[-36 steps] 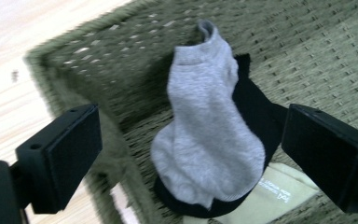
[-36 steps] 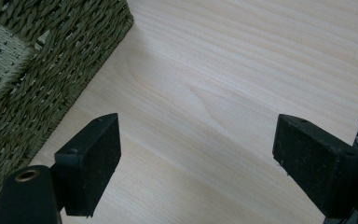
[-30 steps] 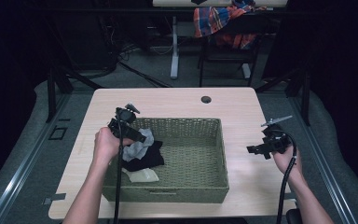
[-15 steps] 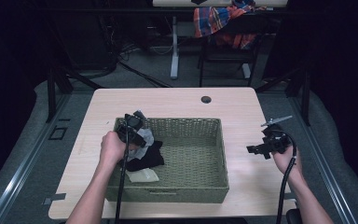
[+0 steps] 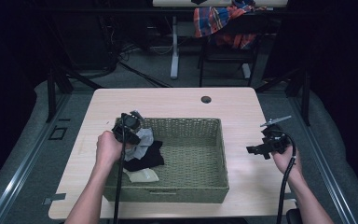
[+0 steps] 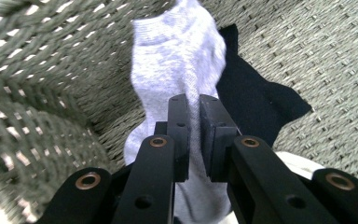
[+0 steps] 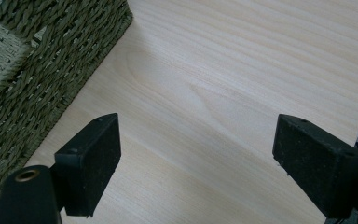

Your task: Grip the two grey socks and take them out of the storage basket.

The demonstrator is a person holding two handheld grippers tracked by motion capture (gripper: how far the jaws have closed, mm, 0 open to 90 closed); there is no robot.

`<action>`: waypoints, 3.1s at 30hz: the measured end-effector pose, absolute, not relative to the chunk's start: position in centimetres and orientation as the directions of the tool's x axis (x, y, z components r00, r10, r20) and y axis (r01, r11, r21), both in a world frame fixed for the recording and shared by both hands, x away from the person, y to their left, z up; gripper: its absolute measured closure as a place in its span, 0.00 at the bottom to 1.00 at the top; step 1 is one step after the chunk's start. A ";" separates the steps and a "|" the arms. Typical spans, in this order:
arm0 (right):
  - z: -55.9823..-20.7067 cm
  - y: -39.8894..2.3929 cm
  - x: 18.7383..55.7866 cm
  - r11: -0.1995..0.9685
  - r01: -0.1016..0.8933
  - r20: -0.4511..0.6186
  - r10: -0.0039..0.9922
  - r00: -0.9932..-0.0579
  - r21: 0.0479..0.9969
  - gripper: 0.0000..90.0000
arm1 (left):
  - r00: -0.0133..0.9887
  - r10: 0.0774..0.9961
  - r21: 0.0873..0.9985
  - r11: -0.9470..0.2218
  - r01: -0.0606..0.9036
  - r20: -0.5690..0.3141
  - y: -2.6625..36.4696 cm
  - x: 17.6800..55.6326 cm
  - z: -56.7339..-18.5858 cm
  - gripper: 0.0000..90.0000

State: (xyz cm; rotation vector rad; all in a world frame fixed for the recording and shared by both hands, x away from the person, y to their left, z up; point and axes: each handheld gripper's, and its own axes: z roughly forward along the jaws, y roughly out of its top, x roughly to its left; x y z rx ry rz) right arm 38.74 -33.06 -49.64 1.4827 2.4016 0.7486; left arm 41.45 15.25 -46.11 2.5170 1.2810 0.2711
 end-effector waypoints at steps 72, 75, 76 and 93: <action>-50.4 -32.5 38.8 0.390 0.790 0.083 0.873 -0.481 0.474 0.17 | 0.427 0.904 0.591 -0.355 0.724 0.020 25.0 38.5 -38.6 0.95; -50.4 -32.4 38.8 0.391 0.788 0.083 0.872 -0.483 0.475 0.17 | 0.391 0.920 0.594 -0.325 0.736 0.020 26.2 38.5 -38.7 0.95; -50.4 -32.4 38.8 0.394 0.791 0.082 0.872 -0.483 0.469 0.17 | 0.381 0.925 0.598 -0.315 0.737 0.017 26.5 38.5 -38.8 0.95; -50.4 -32.4 38.9 0.412 0.794 0.071 0.868 -0.491 0.448 0.17 | 0.271 0.961 0.571 -0.199 0.796 -0.044 30.3 39.2 -41.5 0.95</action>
